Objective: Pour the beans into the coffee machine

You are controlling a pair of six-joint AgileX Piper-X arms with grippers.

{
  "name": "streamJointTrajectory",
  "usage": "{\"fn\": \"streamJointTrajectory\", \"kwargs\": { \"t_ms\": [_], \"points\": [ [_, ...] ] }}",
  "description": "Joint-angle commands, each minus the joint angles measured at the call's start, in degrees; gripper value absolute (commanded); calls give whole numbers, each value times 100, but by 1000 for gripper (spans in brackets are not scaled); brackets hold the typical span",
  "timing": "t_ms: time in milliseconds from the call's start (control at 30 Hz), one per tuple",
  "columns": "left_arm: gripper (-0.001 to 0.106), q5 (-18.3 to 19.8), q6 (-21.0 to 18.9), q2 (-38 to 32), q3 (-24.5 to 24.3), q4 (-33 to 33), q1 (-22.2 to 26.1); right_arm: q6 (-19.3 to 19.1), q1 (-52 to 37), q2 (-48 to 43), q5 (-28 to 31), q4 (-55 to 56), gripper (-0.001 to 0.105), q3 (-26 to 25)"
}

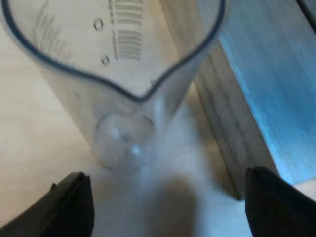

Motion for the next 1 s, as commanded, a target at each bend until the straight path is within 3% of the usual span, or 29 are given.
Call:
{"fn": "streamJointTrajectory", "kwargs": {
  "t_ms": [33, 100, 133, 300, 367, 533, 633, 700, 867, 900, 1000],
  "points": [
    [66, -40, -315, -247, -11, 301, -15, -28, 2, -11, 8, -28, 82, -7],
    [66, -40, -329, -312, -11, 377, -15, -28, 2, -11, 8, 37, 82, -7],
    [66, -85, -342, -896, -11, 1002, -15, -28, 2, -38, 8, 322, 82, -44],
    [66, -84, -342, -1419, -99, 1545, -15, 11, 2, -252, 8, 972, 82, -181],
    [66, -84, -342, -1919, -306, 2359, -15, 24, 2, -318, 8, 1116, 82, -219],
    [66, -225, -342, -2812, -814, 3579, -15, 498, 2, -1033, -44, 2976, 82, -656],
    [66, -260, -342, -3119, -1134, 3991, -126, 533, 2, -1112, -44, 3272, 82, -721],
    [66, -260, -342, -3247, -1322, 4103, -248, 539, 2, -1462, -24, 4394, 82, -1096],
    [66, -446, -342, -3556, -1881, 4454, -696, 636, 2, -1656, 47, 5035, 82, -1384],
    [66, -448, -357, -3655, -2062, 4514, -806, 793, -8, -1816, 285, 5629, 82, -1684],
    [66, -428, -561, -3767, -2335, 4558, -929, 790, -98, -1993, 465, 6692, 82, -2214]
  ]
}}
